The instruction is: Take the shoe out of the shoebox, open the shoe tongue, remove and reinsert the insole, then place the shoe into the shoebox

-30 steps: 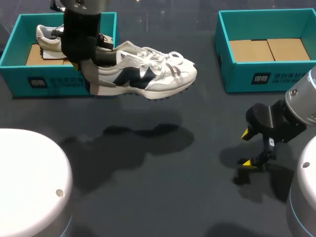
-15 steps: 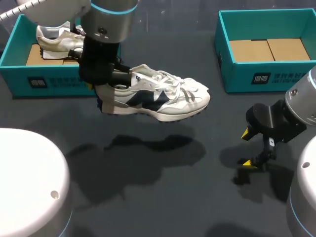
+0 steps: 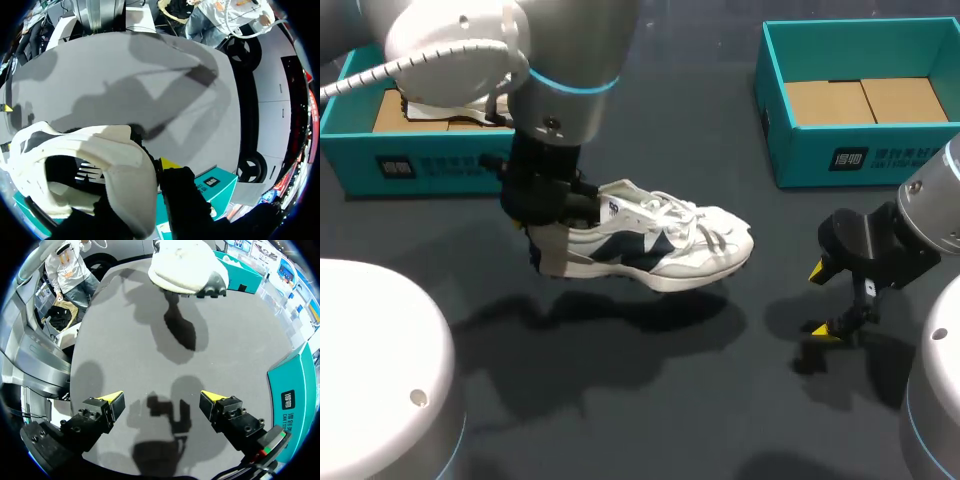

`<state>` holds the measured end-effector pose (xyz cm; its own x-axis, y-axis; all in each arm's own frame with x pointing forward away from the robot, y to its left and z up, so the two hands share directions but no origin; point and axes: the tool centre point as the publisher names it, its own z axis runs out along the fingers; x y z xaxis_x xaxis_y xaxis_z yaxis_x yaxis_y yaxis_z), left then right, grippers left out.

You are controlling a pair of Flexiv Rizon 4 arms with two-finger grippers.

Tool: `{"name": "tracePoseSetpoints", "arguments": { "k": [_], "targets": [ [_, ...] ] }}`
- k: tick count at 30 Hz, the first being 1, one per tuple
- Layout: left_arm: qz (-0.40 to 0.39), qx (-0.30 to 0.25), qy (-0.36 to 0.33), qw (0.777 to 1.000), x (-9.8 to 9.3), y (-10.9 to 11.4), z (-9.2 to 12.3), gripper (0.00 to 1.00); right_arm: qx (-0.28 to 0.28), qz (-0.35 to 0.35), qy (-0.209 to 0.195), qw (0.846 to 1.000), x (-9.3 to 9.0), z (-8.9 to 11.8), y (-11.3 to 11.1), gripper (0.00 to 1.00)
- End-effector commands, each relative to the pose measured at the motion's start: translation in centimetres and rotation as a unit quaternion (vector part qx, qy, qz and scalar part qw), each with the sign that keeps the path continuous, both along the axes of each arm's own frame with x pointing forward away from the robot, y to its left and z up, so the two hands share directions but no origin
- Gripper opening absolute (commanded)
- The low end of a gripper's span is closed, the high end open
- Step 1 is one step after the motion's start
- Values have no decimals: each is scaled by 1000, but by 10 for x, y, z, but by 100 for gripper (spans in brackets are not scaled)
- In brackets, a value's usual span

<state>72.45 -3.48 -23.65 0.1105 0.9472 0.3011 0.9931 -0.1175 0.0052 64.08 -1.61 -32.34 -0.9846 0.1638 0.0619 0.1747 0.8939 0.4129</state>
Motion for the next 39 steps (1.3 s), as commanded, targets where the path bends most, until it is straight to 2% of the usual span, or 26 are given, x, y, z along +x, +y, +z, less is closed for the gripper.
{"name": "tracePoseSetpoints", "arguments": {
  "k": [1,15,27,39],
  "targets": [
    [3,0,1,1000,-7,-17,-27,0,-1,-1,-1,1000,-2,0,0,100],
    [4,-28,-27,999,-32,-52,-74,0,-1,-1,-1,1000,-2,0,0,100],
    [-7,-12,-33,999,-31,-88,-124,0,-1,-1,-1,1000,-2,0,0,100],
    [-21,-8,-29,999,-21,-100,-141,0,-1,-1,-1,1000,-2,0,0,100]
  ]
}}
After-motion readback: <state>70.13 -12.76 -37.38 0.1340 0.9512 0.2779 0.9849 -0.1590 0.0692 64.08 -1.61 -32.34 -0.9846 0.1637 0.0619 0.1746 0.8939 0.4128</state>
